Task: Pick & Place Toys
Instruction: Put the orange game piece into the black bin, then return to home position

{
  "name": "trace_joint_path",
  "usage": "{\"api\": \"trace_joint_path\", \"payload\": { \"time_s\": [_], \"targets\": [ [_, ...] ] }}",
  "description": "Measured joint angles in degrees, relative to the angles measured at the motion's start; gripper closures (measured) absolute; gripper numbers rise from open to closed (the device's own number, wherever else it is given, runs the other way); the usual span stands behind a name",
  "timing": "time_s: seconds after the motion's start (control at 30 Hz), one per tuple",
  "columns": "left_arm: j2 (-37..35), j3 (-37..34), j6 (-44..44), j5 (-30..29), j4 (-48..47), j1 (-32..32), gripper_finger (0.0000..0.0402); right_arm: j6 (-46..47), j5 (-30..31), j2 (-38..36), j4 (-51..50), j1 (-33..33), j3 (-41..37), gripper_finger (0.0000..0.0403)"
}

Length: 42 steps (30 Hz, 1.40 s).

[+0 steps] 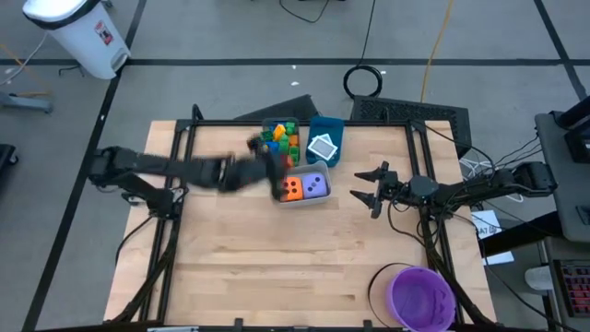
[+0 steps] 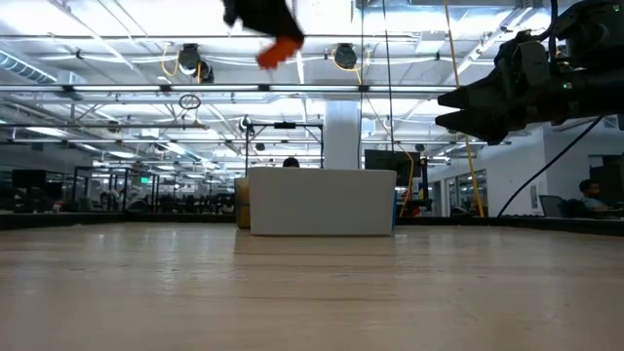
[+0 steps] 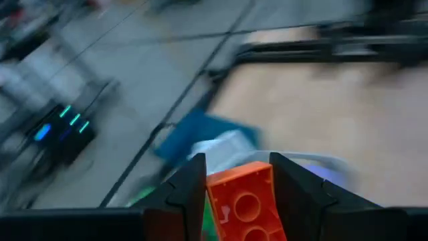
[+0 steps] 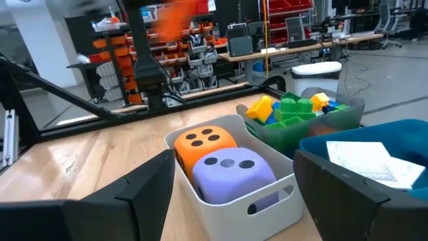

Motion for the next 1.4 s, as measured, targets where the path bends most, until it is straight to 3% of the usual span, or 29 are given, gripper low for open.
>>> {"api": "trace_joint_path", "payload": {
  "time_s": [0.1,0.2,0.33,0.6,0.73,0.9,1.07,1.23,1.4],
  "targets": [
    [0.2,0.0,-2.4,6.0,0.6,11.9,0.0256,-0.6,0.0,0.0,0.0,0.0,0.0,0.0124],
    [3.4,0.1,-6.0,15.7,2.6,22.3,0.0256,-0.6,0.0,0.0,0.0,0.0,0.0,0.0124],
    [10.0,-0.1,-9.7,25.1,3.4,30.4,0.0256,-1.3,0.1,0.0,0.2,0.0,0.0,0.0124],
    [20.6,0.1,-17.7,26.8,9.2,36.6,0.0256,-4.2,0.2,0.0,1.8,0.0,0.0,0.0124],
    [21.4,0.0,-17.7,27.4,8.8,38.0,0.0181,-5.2,0.3,0.0,2.2,-0.2,0.0,0.0124],
    [15.7,0.1,-16.1,27.4,4.3,38.8,0.0081,-5.7,2.0,0.0,2.3,-1.2,0.0,0.0124],
    [6.7,0.1,-13.0,27.4,-7.1,37.5,0.0022,-6.8,1.8,-0.3,2.4,-2.1,0.0,0.0124],
    [-7.3,-5.7,-7.1,29.1,-10.8,32.1,0.0008,-8.6,1.7,-7.0,0.8,-1.1,0.0,0.0124],
    [-27.3,-22.0,-5.2,29.2,-3.1,26.8,0.0021,-11.7,2.0,-19.4,-9.2,0.4,0.0,0.0124]
  ]
}}
